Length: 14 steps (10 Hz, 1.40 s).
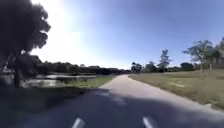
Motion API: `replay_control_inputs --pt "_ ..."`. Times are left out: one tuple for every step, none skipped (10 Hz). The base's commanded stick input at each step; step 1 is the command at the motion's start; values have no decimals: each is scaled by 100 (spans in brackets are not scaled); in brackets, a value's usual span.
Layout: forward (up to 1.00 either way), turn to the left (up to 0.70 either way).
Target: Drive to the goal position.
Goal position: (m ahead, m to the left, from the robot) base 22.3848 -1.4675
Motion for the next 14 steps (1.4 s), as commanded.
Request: replay_control_inputs --pt "70 0" --pt "70 0" --pt "70 0" --pt "70 0" --pt "70 0" --pt "70 0" --pt "70 0" --pt "70 0" --pt "70 0" --pt "70 0" --pt "70 0" --pt "70 0" --pt "70 5" --pt "70 35"
